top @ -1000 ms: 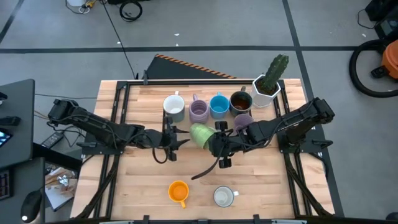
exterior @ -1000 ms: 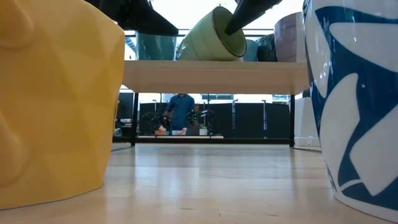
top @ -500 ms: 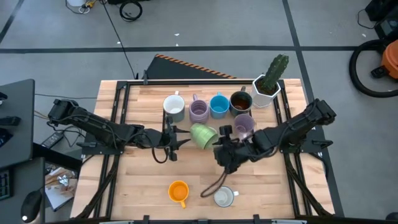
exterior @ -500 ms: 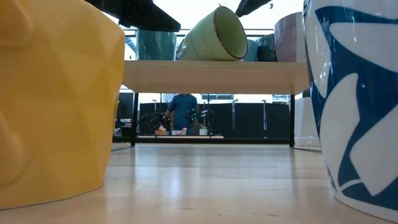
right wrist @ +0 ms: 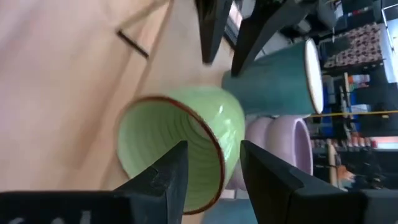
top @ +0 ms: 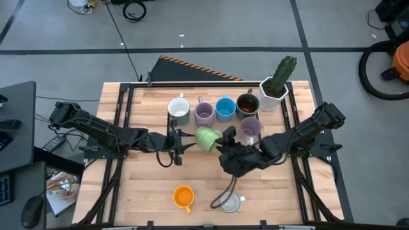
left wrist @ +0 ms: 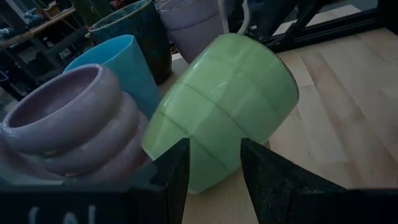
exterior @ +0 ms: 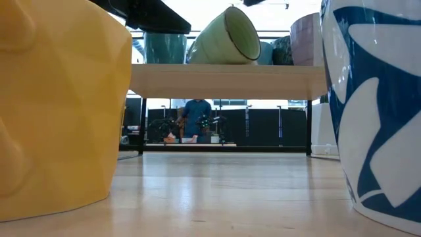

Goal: Place coffee mugs
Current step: Adjust the green mug on the shelf

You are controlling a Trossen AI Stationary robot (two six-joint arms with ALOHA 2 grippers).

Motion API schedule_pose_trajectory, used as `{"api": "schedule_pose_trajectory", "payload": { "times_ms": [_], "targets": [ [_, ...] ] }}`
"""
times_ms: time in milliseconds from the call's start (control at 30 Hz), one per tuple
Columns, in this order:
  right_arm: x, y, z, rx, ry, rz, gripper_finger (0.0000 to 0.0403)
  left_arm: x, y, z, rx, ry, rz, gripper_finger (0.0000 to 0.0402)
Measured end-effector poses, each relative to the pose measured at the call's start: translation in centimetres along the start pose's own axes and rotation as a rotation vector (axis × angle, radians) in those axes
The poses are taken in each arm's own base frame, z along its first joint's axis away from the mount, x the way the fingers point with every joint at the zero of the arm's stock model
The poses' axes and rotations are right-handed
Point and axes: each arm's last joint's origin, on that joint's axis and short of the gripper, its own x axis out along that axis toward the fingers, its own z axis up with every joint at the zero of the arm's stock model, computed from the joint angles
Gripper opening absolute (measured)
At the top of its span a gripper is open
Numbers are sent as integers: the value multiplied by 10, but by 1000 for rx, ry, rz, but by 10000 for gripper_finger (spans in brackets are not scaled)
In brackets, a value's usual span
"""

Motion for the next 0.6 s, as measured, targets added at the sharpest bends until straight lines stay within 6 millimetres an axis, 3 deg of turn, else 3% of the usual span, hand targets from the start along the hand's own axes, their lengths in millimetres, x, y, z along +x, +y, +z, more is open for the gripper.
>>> {"api": "schedule_pose_trajectory", "payload": {
  "times_ms": [200,367,600],
  "targets": [
    [25,12,1,-118,85,-69,151,-8,-6,3,15,-9,17,149],
    [40,6,1,-105,104,-108,148,-12,-10,4,22,-11,33,149],
    [47,-1,-1,-74,88,-82,102,-14,-15,0,50,24,11,149]
  ]
}}
